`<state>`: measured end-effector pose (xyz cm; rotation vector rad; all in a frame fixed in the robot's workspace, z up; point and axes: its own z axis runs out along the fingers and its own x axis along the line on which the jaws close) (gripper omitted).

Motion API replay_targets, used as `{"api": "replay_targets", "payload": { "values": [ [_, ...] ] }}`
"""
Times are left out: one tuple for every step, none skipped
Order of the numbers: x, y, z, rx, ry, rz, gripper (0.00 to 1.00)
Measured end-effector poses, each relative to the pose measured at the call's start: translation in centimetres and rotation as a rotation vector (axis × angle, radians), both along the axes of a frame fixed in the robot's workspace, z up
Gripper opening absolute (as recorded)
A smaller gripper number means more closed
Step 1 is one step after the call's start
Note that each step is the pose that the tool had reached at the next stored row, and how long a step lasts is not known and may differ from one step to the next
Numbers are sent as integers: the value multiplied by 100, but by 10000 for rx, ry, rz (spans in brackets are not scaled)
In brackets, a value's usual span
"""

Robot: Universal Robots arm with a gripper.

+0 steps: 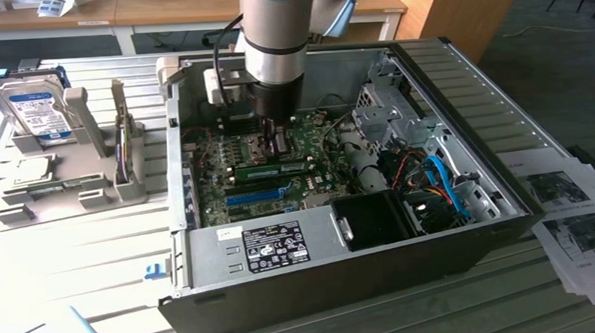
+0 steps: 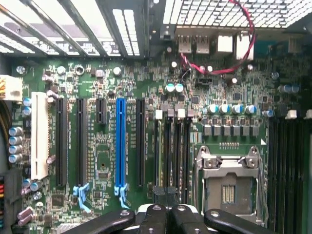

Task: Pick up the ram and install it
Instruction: 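Press down the ram until it locks into place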

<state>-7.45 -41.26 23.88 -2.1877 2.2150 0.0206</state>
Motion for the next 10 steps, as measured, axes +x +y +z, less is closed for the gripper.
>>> {"api": "replay_targets", "payload": {
  "values": [
    [-18, 0, 0, 0, 0, 0, 9],
    [-34, 0, 0, 1, 0, 0, 9],
    [-48, 1, 0, 1, 0, -1, 9],
    [-59, 1, 0, 1, 0, -1, 9],
    [-68, 1, 0, 1, 0, 0, 9],
    [-81, 0, 0, 0, 0, 0, 9],
    [-99, 0, 0, 1, 0, 0, 9],
    [-117, 0, 0, 1, 0, 1, 9],
    [-132, 0, 0, 0, 1, 0, 9],
    [-144, 0, 0, 1, 0, 0, 9]
  ]
}}
